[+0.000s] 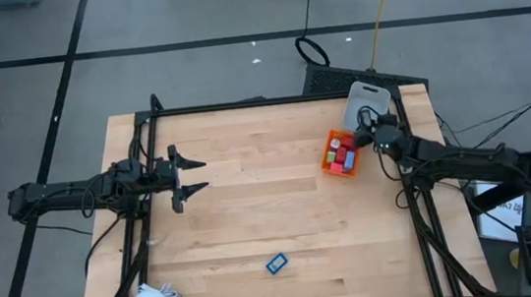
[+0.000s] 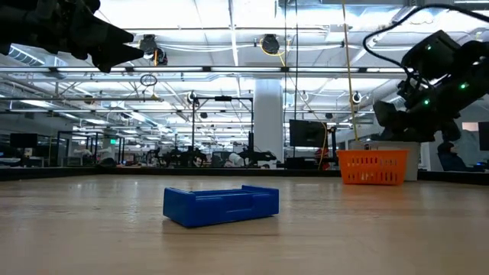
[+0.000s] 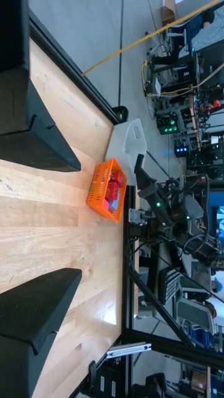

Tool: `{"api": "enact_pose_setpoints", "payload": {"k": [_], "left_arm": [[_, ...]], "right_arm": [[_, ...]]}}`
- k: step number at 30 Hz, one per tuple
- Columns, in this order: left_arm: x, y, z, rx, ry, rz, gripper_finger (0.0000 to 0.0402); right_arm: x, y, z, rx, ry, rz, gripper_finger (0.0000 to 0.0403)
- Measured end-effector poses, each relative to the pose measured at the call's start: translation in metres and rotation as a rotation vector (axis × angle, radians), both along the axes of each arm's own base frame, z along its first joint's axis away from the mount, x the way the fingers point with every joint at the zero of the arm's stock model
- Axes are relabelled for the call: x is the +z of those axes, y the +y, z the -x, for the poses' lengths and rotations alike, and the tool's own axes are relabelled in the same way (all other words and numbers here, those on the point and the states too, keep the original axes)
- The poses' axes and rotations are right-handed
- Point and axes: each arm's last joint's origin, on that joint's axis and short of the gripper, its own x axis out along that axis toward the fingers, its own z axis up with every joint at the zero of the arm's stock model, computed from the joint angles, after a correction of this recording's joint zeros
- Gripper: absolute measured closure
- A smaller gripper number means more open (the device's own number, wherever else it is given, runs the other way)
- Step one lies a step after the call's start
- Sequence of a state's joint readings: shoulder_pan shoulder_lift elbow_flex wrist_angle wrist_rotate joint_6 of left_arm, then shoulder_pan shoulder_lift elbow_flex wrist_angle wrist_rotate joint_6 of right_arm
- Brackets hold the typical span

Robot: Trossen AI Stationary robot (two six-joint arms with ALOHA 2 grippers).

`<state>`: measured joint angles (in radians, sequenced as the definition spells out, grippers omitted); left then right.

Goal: Pick & Place Office items
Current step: Put the black digital clock into the gray bin, then put the blue digital clock into the gray bin

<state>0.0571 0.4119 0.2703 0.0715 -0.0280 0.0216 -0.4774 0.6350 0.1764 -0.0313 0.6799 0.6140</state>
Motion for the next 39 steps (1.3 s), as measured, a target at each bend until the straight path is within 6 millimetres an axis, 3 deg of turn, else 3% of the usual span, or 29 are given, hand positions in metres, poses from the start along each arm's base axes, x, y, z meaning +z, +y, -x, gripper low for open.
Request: {"api": "enact_pose_setpoints", "payload": {"k": [12, 20, 27, 39], "left_arm": [[0.0, 0.0, 0.0, 0.0, 0.0, 0.0, 0.0131], [0.0, 0.0, 0.0, 0.0, 0.0, 0.0, 0.0131], [0.0, 0.0, 0.0, 0.0, 0.0, 0.0, 0.0131], [0.0, 0.0, 0.0, 0.0, 0.0, 0.0, 0.0131]], "right_arm": [[-0.003, -0.002, 0.004, 0.002, 0.053, -0.026, 0.0251], [-0.003, -0.002, 0.004, 0.006, 0.06, -0.025, 0.0212], [0.002, -0.003, 0.0, 0.025, -0.007, 0.005, 0.0205], [0.042, 0.003, -0.024, 0.581, -0.363, 0.188, 0.0225]]}}
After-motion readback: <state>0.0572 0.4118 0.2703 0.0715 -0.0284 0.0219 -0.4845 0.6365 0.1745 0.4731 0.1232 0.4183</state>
